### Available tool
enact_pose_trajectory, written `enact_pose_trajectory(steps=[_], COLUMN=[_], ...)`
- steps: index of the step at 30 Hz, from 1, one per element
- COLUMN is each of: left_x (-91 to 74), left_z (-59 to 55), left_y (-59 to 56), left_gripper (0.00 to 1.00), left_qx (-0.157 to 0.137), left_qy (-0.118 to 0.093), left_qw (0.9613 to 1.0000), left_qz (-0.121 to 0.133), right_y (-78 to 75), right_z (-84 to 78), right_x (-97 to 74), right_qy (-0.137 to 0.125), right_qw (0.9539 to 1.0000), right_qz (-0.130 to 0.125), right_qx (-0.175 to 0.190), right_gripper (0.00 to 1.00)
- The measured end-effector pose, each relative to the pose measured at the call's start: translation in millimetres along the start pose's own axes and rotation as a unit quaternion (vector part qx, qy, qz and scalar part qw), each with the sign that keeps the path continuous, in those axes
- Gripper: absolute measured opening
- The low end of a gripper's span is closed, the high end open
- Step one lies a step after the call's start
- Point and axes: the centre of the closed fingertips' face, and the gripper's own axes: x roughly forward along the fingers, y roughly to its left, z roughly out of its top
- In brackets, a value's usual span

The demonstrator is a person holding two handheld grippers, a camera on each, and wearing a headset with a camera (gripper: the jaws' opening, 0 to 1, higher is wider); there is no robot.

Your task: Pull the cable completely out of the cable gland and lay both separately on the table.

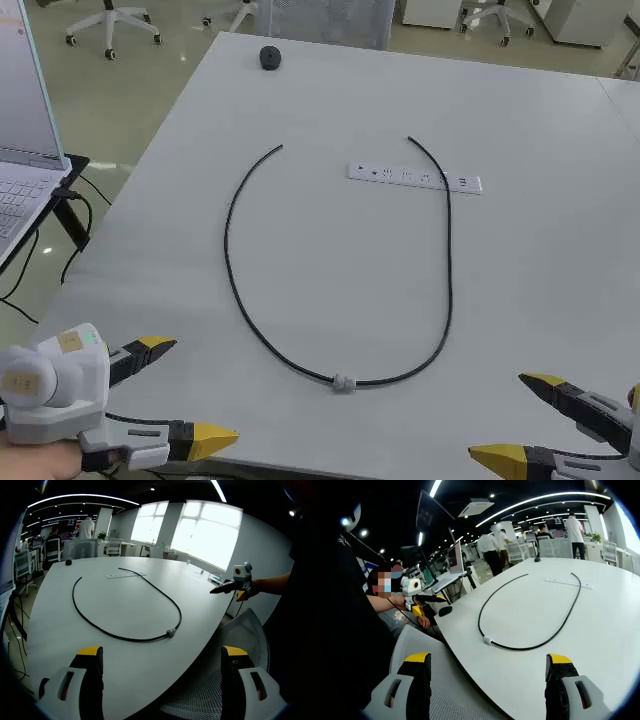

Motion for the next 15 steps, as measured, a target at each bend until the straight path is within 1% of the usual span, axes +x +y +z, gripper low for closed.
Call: enact_pose_trajectory(steps=[1, 5, 10, 15], left_x=[0.2, -0.5, -2.4, -3.3], left_z=[0.3, 0.8, -0.5, -1.3], left_y=[2.0, 3.5, 2.9, 2.3], left_gripper=[0.98, 0.98, 0.98, 0.98], left_qx=[0.006, -0.002, -0.003, -0.008], left_qy=[-0.001, -0.005, -0.002, -0.003], left_qw=[1.0000, 1.0000, 1.0000, 1.0000], left_qz=[0.005, 0.005, -0.001, -0.002], right_y=[-0.3, -1.4, 0.0, 1.8], right_z=[-0.7, 0.4, 1.5, 0.8], right_x=[0.0, -0.1, 0.3, 1.7], right_qy=[0.001, -0.003, -0.006, -0.001], right_qw=[1.0000, 1.0000, 0.9999, 1.0000], right_qz=[-0.001, -0.006, -0.007, -0.007], right_qx=[0.001, 0.003, 0.006, 0.002], right_gripper=[0.95, 0.97, 0.97, 0.98])
